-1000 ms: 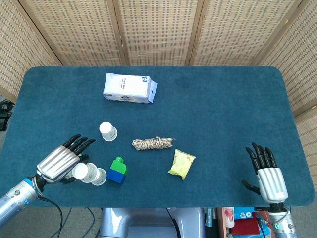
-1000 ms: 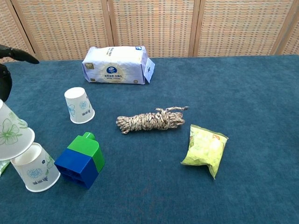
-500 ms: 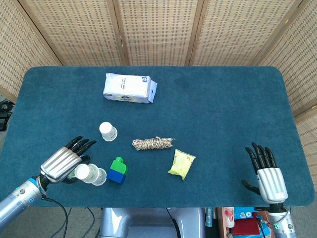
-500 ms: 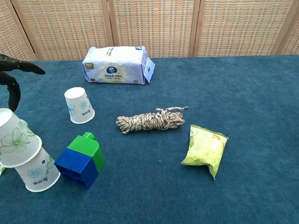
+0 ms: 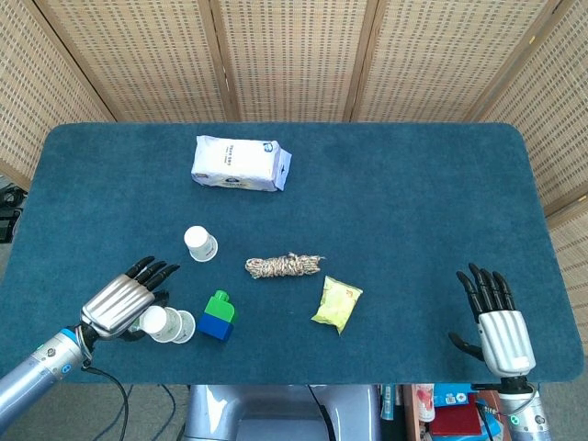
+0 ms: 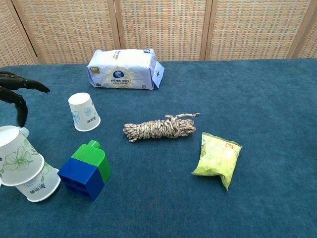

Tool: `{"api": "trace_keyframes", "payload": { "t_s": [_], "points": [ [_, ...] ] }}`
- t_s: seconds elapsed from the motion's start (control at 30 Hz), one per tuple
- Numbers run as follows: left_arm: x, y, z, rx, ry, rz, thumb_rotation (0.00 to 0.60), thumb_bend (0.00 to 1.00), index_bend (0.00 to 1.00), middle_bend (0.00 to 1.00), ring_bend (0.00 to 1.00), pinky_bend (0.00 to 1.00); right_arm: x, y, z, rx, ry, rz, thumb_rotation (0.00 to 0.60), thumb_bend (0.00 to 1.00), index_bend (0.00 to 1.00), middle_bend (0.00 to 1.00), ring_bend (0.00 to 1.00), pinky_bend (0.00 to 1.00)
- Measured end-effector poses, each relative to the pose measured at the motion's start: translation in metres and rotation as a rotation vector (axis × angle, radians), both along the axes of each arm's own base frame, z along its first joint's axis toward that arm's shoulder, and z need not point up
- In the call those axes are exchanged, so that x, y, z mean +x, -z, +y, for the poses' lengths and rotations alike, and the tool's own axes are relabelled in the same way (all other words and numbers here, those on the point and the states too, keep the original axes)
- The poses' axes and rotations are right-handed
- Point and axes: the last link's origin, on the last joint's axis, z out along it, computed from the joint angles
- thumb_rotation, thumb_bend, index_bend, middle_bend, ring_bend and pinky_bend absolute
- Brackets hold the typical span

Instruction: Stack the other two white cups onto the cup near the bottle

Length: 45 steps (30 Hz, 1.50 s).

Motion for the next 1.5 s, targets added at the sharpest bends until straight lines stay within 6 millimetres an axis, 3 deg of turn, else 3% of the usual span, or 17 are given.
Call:
{"api": "trace_keyframes", "payload": {
  "t_s": [0.1,0.3,0.53,0.93,1.27,1.5],
  "points": [
    [-0.003,0.006,0.003,0.008,-0.006,0.007,0.600,0.20,0.13,0.00,0.00,0.00,0.000,0.000,0.000,0.001,0.001,0.001,0.600,0.00,0.00,0.00,0.00,0.00],
    [-0.002,0.014,0.006,0.025,-0.003,-0.002,0.600,0.21,0.12,0.00,0.00,0.00,-0.001,0.000,0.000,0.002,0.004,-0.001,0.600,0.00,0.00,0.00,0.00,0.00],
    [0.005,0.007,0.024,0.099,-0.014,-0.059,0.600,0.21,0.12,0.00,0.00,0.00,0.000,0.002,0.000,0.014,0.004,0.002,0.600,0.00,0.00,0.00,0.00,0.00],
    [0.017,0.008,0.084,0.227,-0.089,-0.069,0.600,0.21,0.17,0.00,0.00,0.00,-0.003,0.004,-0.002,0.025,0.016,-0.001,0.600,0.00,0.00,0.00,0.00,0.00],
    [0.024,0.037,0.137,0.274,-0.191,-0.015,0.600,0.20,0.21,0.00,0.00,0.00,-0.009,0.006,-0.006,0.040,0.042,-0.004,0.600,0.00,0.00,0.00,0.00,0.00],
    [0.034,0.061,0.155,0.246,-0.227,0.008,0.600,0.21,0.26,0.00,0.00,0.00,-0.011,0.007,-0.008,0.040,0.049,-0.005,0.600,0.00,0.00,0.00,0.00,0.00]
  ]
}}
